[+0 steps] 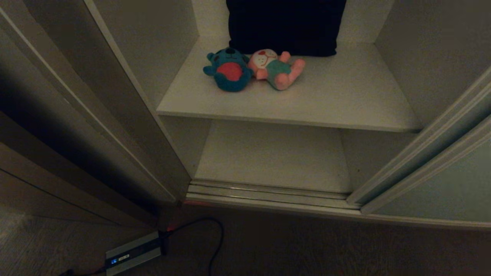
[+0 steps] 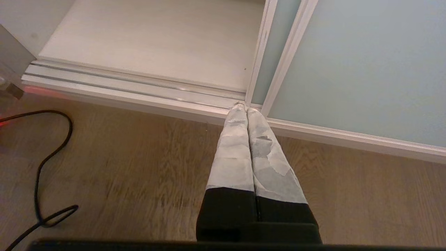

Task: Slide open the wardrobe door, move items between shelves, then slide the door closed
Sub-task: Close the door

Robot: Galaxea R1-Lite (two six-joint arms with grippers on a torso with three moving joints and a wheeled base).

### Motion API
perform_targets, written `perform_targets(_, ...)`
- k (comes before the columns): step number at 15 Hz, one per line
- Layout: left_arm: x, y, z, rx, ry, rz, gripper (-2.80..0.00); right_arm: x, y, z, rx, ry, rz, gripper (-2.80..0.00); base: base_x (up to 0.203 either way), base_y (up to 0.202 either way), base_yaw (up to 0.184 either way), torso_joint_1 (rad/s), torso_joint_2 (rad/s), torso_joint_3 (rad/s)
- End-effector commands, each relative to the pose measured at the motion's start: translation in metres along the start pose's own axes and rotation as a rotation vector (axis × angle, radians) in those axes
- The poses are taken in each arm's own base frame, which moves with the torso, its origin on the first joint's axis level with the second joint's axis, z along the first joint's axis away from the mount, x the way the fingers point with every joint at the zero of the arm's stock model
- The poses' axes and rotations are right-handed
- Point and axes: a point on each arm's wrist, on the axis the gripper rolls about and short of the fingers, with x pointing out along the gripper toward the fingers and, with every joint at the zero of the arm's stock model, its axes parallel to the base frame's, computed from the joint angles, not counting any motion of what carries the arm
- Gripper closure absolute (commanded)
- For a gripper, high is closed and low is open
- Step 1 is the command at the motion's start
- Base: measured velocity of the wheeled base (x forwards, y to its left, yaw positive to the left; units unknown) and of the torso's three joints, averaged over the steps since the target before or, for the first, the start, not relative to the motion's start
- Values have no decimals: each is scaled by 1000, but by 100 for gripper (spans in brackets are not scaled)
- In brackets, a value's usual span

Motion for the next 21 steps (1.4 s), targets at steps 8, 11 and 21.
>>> perform_targets(8,0,0,0,-3,-1,1,0,0,0,-1,0,2,1,0,0,0,0,3,1,28)
perform_targets(11,0,0,0,-9,-1,1,0,0,0,-1,0,2,1,0,0,0,0,0,0,0)
perform_targets(21,0,0,0,-12,-1,1,0,0,0,-1,-13,1,0,0,0,0,0,0,0,0)
